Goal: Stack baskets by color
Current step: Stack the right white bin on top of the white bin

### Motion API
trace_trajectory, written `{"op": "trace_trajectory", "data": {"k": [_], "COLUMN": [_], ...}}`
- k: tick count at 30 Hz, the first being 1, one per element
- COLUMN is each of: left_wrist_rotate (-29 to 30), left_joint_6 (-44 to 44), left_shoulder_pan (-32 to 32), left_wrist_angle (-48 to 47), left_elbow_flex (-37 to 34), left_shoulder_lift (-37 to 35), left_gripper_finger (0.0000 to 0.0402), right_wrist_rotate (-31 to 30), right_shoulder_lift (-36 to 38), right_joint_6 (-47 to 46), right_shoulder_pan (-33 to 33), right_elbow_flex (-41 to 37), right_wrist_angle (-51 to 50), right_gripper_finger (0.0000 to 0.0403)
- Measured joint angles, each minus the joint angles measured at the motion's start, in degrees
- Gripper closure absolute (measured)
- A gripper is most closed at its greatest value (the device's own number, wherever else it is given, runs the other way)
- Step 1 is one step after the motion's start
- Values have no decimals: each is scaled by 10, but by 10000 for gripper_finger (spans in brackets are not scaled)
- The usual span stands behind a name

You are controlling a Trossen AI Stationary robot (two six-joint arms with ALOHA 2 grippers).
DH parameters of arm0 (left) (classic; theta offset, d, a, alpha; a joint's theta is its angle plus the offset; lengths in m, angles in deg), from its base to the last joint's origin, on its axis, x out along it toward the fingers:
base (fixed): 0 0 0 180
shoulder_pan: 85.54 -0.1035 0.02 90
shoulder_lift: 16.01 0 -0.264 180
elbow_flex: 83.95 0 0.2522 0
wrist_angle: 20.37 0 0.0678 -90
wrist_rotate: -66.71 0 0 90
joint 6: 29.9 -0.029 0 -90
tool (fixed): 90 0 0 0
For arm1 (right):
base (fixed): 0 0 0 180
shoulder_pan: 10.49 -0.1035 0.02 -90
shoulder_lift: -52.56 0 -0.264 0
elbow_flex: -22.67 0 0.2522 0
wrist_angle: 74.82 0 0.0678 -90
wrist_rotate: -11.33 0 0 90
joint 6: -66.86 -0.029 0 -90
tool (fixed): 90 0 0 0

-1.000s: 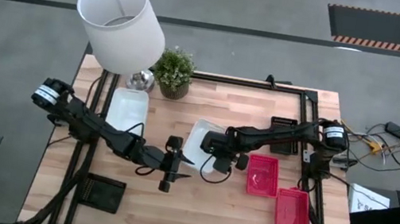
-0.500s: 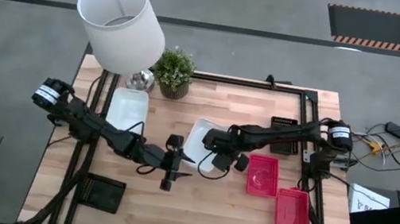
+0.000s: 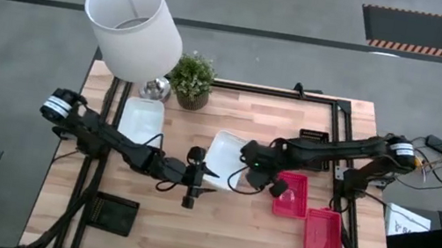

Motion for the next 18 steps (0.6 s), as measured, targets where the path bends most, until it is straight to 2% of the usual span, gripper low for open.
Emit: {"op": "trace_trajectory", "data": {"k": [3,8,18], "left_wrist_rotate": [-1,-10,-49], "left_joint_6": [-10,-9,35], "left_shoulder_pan": [-1,-5,-33], "left_wrist_angle": [47,53,63], "left_elbow_flex": [1,20,33], "left_shoulder_lift": [36,83,124], "left_gripper_finger": [219,219,225], "right_wrist_rotate": [2,-1,0], "right_shoulder_lift": [37,108,218], "right_joint_6": [-35,-100,-114], "right_shoulder_pan": [-7,-17,-36], "right_elbow_flex": [-34,-105,-215], "right_wrist_angle": [0,35,160], "right_gripper_finger": [276,287,303]}}
